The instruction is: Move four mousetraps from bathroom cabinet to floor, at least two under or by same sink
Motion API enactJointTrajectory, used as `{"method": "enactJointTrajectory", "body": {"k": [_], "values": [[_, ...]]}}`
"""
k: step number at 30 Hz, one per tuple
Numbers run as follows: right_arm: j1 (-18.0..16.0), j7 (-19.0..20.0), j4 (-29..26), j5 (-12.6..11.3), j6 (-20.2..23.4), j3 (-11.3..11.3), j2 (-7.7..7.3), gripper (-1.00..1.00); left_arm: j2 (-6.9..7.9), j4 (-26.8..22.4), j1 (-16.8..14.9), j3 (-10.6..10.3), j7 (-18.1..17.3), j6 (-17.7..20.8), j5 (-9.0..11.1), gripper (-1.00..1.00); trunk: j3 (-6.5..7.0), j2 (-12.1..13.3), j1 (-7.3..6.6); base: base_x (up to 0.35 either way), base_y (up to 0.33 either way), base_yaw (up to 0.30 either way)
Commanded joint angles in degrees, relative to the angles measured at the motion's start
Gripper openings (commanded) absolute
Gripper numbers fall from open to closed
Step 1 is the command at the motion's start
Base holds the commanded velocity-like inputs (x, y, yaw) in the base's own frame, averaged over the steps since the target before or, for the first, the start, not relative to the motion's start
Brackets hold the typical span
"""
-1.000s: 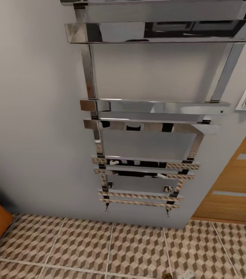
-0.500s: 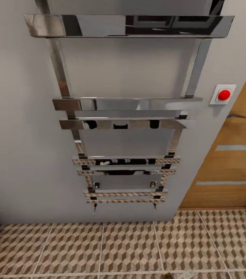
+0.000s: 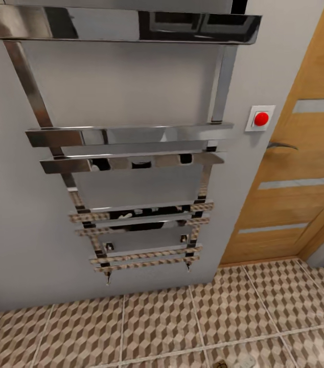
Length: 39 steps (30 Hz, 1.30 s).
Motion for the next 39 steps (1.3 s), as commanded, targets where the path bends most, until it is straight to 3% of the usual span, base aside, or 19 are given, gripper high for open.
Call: {"method": "enactJointTrajectory", "body": {"k": [1, 29, 39], "values": [[-0.04, 0.27, 0.07, -0.05, -0.20, 0.03, -0.02, -1.00, -0.04, 0.17, -0.07, -0.24, -0.34, 0.19, 0.61, -1.00, -0.11, -0.03, 0.00, 0.000, 0.000, -0.239], [-0.04, 0.27, 0.07, -0.13, -0.20, 0.02, -0.18, -1.00, -0.04, 0.17, -0.07, -0.22, -0.34, 0.19, 0.61, -1.00, -1.76, -0.03, 0.00, 0.000, 0.000, -0.238], [-0.04, 0.27, 0.06, -0.08, -0.20, 0.02, -0.13, -1.00, -0.01, 0.17, -0.07, -0.19, -0.34, 0.19, 0.61, -1.00, -1.93, -0.03, 0.00, 0.000, 0.000, -0.042]]}}
